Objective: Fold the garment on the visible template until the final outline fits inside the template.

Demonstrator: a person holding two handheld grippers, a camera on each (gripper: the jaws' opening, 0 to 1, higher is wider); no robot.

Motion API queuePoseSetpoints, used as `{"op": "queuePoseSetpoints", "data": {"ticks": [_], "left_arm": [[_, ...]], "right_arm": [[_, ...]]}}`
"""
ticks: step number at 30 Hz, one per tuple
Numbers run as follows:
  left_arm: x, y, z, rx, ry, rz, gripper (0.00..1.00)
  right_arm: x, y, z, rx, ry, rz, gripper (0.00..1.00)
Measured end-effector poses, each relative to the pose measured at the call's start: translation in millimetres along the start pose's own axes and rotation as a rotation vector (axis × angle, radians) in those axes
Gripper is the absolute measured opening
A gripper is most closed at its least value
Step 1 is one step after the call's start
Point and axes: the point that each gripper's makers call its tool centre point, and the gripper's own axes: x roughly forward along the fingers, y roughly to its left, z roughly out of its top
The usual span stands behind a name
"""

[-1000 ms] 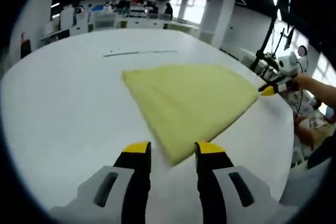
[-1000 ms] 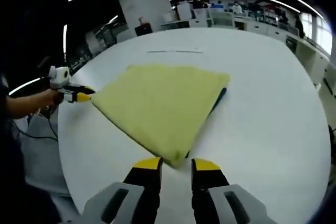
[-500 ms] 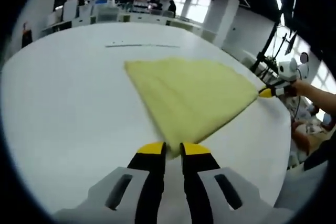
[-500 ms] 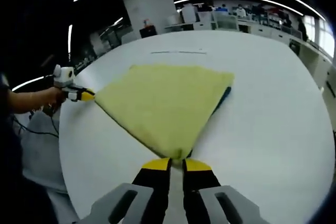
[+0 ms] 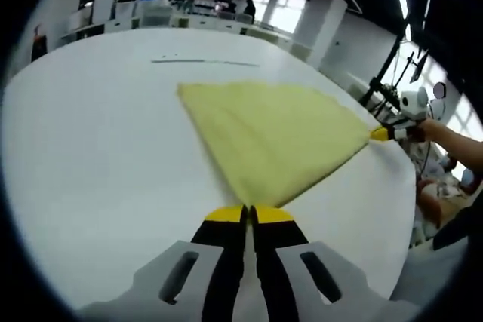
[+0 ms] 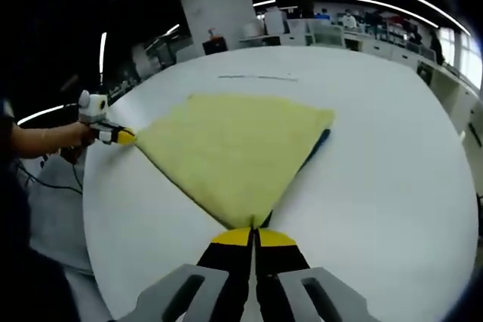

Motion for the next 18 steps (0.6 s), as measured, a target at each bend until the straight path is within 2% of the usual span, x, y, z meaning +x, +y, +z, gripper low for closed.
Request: {"op": "queuePoseSetpoints", "data": {"ticks": [7,9,13,18], "left_arm": [[-1,-1.3,0.5,0.022,0.004,-0.003,0.00],[-1,-1.1,0.3,0.024,0.004,-0.001,0.00],[-1,-0.5,-1.2,0.022,0.006,0.004,0.00],[-2,-0.3,-1.4,0.021,0.006,0.008,0.00]], "right_arm": [[-14,-3,8.7,-0.023,-0.028,0.006,0.00],[-13,-1,5.7,-0.030,-0.015,0.013,0.00],[-8,5,-11.2,-0.067,0.053,0.020,0.00],[-6,4,-16.8,-0.053,0.067,0.016,0.00]]}}
